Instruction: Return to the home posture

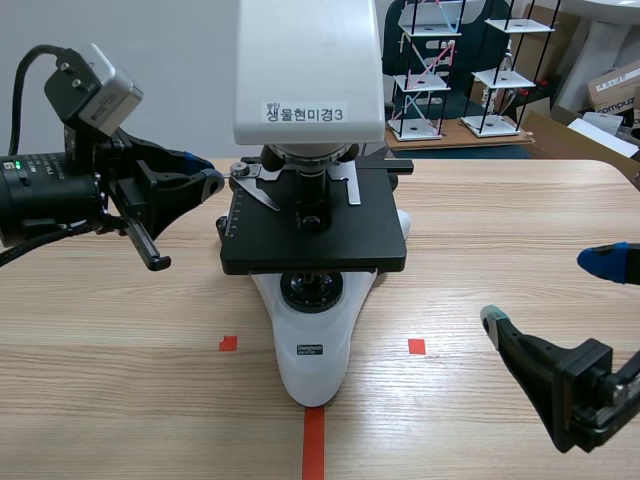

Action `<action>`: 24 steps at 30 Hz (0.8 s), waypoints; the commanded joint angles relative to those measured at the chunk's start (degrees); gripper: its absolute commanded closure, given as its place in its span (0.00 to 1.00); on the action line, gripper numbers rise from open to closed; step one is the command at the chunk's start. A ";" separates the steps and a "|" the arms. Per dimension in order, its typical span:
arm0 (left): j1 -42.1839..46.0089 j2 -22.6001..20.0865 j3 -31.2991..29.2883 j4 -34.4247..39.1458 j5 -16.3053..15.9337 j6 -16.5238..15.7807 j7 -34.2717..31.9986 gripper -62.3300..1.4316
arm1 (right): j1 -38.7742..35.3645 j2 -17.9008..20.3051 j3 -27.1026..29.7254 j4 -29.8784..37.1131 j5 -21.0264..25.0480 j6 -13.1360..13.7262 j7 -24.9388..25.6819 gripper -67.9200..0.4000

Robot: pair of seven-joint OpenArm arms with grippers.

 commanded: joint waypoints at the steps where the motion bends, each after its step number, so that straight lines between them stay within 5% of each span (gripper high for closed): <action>1: 0.63 -1.38 0.09 1.66 -1.20 -0.02 -3.82 0.70 | 0.02 0.42 0.13 0.72 0.22 0.02 0.76 0.00; 13: 19.54 -7.80 -13.16 8.52 -0.61 0.00 -7.82 0.04 | 0.02 0.42 0.13 0.72 0.22 0.02 0.79 0.00; 24: 48.28 -8.50 -34.82 22.23 -1.25 0.00 -9.64 0.00 | 0.02 0.42 0.13 0.72 0.20 0.02 0.76 0.00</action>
